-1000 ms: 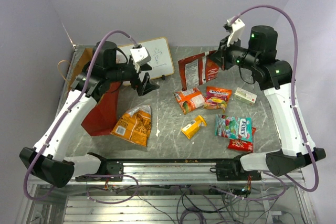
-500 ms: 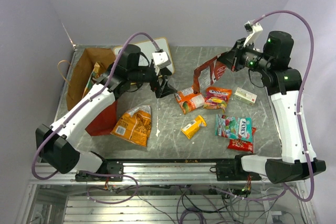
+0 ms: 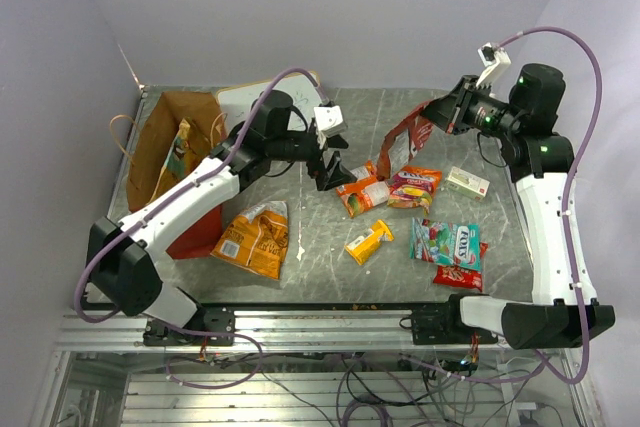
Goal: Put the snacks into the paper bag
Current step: Adjust the snack.
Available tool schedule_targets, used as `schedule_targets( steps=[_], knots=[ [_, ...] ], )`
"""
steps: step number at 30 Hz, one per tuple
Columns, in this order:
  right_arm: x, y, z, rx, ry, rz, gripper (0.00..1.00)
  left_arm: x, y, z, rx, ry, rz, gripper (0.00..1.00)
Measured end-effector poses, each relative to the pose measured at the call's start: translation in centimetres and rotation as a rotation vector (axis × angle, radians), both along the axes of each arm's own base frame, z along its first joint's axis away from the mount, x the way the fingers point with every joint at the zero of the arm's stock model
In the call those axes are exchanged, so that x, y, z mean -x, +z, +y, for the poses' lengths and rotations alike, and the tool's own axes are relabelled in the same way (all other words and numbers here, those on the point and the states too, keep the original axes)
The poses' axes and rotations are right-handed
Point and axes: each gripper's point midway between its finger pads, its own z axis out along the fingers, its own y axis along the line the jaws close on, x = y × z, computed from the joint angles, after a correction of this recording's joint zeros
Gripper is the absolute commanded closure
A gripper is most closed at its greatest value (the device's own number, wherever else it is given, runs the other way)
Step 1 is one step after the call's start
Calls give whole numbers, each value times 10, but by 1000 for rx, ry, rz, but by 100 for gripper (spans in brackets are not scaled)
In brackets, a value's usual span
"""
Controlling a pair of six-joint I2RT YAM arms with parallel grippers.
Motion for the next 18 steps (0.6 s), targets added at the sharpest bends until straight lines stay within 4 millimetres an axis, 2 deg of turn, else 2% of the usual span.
schedule_targets(
  steps=[4, 12, 18],
  knots=[
    [0, 1, -2, -32, -1, 14, 100, -8, 2, -14, 29, 10, -40, 0],
    [-3, 3, -4, -63, -5, 17, 100, 4, -9, -47, 39, -13, -62, 0],
    [-3, -4, -5, -83, 1, 42, 100, -1, -15, -62, 59, 33, -27, 1]
  ],
)
